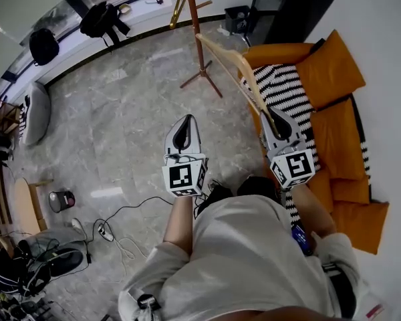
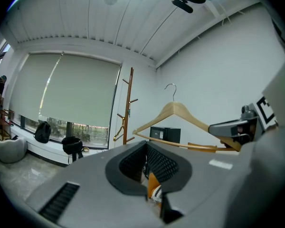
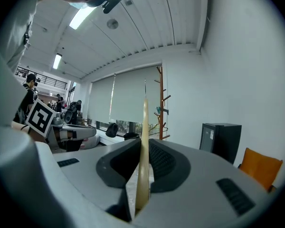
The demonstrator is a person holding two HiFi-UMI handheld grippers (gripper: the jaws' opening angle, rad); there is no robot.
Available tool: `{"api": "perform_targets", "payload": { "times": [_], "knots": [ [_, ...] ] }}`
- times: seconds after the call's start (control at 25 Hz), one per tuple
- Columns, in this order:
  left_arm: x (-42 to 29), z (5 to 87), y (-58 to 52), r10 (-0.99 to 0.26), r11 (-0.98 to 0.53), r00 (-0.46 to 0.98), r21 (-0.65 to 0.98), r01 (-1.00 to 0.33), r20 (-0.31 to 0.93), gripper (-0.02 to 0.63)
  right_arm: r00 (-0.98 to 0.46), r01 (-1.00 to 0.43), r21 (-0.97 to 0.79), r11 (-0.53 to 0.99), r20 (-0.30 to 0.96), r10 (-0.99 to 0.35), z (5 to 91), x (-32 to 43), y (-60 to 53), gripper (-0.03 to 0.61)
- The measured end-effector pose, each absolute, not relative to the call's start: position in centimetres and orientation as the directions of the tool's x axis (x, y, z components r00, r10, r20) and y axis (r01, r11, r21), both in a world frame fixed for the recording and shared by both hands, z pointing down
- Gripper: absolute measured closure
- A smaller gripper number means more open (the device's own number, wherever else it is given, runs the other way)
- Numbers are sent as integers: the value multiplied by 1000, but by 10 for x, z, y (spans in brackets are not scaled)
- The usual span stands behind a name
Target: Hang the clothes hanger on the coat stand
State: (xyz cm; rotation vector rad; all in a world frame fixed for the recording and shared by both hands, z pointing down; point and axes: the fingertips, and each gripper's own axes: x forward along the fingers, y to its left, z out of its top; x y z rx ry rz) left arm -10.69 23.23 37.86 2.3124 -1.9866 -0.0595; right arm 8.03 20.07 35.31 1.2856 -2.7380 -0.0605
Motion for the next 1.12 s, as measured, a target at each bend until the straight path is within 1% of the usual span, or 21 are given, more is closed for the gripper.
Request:
{"api": "perform_targets", "payload": {
  "times": [0.32, 0.48, 0.72, 0.92, 1.12],
  "knots": [
    [-113, 392, 218, -984, -163, 169, 118, -980, 48, 603, -643, -749, 86, 657, 145, -752, 368, 68, 191, 531],
    [-115, 390, 196, -984, -161, 167, 98, -982, 58, 603, -663, -731, 70, 678, 156, -732, 373, 66, 169, 531],
    [-121, 397, 144, -979, -155, 162, 65, -986, 120, 604, -697, -703, 41, 710, 164, -698, 381, 62, 119, 531],
    [-109, 391, 88, -979, -168, 172, 45, -985, 112, 604, -752, -638, 25, 769, 191, -630, 385, 64, 77, 531],
    [-105, 398, 39, -978, -148, 147, 1, -989, 150, 603, -803, -572, -7, 820, 207, -559, 390, 72, 33, 531]
  ]
}}
